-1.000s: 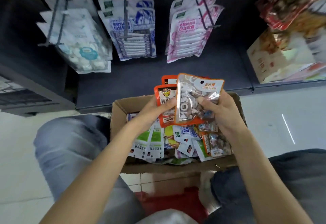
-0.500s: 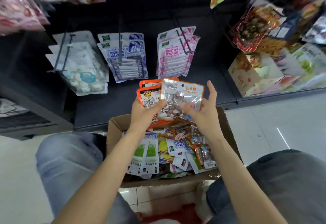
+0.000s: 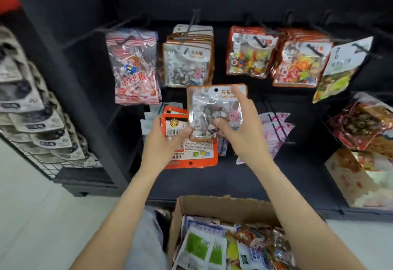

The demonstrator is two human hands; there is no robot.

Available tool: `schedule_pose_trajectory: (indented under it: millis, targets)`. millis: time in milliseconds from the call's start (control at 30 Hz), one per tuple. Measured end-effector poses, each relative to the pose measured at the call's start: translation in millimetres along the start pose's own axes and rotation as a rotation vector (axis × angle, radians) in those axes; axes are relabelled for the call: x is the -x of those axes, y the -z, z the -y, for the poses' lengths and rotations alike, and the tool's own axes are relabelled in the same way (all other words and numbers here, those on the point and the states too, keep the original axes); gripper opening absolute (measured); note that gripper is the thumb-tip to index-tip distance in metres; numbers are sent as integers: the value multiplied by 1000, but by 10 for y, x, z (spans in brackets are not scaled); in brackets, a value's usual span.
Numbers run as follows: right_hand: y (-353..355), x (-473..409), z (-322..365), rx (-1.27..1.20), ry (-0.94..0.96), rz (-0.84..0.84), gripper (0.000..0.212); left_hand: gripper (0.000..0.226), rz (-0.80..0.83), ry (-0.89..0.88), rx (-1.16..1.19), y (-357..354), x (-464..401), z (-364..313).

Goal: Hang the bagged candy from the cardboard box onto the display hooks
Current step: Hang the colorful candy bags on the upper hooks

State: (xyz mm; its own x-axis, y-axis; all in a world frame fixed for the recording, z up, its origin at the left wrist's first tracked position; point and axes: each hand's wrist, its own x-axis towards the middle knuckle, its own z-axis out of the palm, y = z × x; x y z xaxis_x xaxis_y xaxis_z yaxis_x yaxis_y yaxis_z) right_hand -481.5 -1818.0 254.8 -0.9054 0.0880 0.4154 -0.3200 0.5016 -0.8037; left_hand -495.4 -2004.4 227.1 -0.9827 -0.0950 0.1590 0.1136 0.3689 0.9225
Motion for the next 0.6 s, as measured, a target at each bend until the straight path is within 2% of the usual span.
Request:
schedule_pose_trajectory:
  millis: [167, 267, 467, 600]
  targets:
    - [-326, -583, 322, 49, 138, 36, 72, 61, -158, -90, 14, 412, -434, -191]
    - [-440, -800, 403, 113, 154, 98, 73, 56, -217, -92, 25, 485, -554, -176]
    - [-487, -982, 396, 61, 49, 106, 74, 84, -202, -45, 8, 472, -763, -176]
    - [-506, -1038, 404, 78, 58, 94, 75, 82, -198, -17, 7, 484, -832, -169]
